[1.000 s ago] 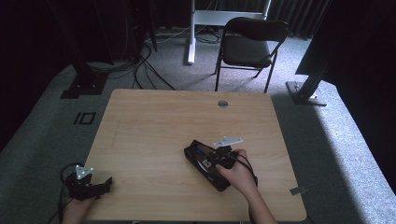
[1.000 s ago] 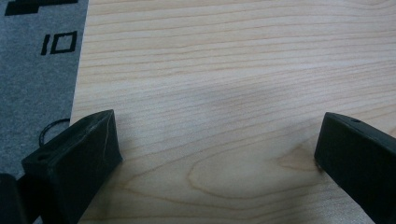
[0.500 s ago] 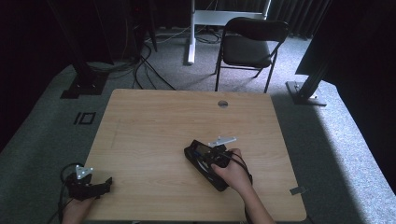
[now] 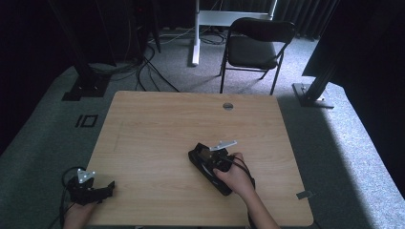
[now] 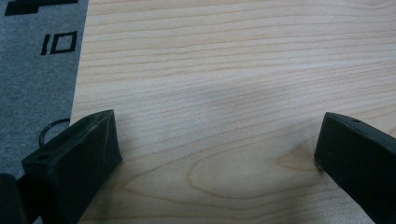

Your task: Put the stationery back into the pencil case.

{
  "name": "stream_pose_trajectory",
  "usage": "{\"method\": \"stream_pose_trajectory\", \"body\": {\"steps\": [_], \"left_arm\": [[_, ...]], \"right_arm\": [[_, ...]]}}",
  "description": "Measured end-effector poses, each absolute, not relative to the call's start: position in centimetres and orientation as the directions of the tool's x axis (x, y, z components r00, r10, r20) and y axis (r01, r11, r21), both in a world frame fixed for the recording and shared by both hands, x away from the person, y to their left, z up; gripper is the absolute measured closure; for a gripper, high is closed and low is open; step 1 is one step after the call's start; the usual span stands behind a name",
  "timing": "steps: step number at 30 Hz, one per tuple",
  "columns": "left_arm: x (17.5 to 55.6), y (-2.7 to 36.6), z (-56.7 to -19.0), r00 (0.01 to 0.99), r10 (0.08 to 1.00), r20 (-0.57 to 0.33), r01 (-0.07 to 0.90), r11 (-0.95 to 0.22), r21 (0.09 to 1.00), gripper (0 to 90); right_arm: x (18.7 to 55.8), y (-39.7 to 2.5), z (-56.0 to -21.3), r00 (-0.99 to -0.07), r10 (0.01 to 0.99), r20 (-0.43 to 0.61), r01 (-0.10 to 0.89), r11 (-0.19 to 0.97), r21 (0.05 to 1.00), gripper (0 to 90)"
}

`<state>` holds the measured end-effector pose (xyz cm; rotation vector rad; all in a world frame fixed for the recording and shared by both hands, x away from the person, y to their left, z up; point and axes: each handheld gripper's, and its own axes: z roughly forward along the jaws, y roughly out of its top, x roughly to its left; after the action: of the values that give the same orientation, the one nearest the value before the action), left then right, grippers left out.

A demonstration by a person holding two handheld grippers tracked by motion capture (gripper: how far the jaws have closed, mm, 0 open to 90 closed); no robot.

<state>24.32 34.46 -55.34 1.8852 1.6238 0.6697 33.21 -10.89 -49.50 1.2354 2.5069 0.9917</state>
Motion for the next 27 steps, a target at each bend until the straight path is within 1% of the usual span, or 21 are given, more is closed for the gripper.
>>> {"method": "stream_pose_trajectory", "body": {"steps": [16,27], "left_arm": [[24.32,34.45,-55.34,0.142,0.99,0.013,0.711,-0.111,0.694,0.3],[24.32,34.46,-55.34,0.143,0.99,0.013,0.711,-0.112,0.694,0.3]], "right_arm": [[33.45,-10.44,-50.36,-0.657,0.747,0.104,0.648,0.488,0.585,78.8],[33.47,-10.42,-50.18,-0.657,0.747,0.103,0.644,0.485,0.591,77.1]]}}
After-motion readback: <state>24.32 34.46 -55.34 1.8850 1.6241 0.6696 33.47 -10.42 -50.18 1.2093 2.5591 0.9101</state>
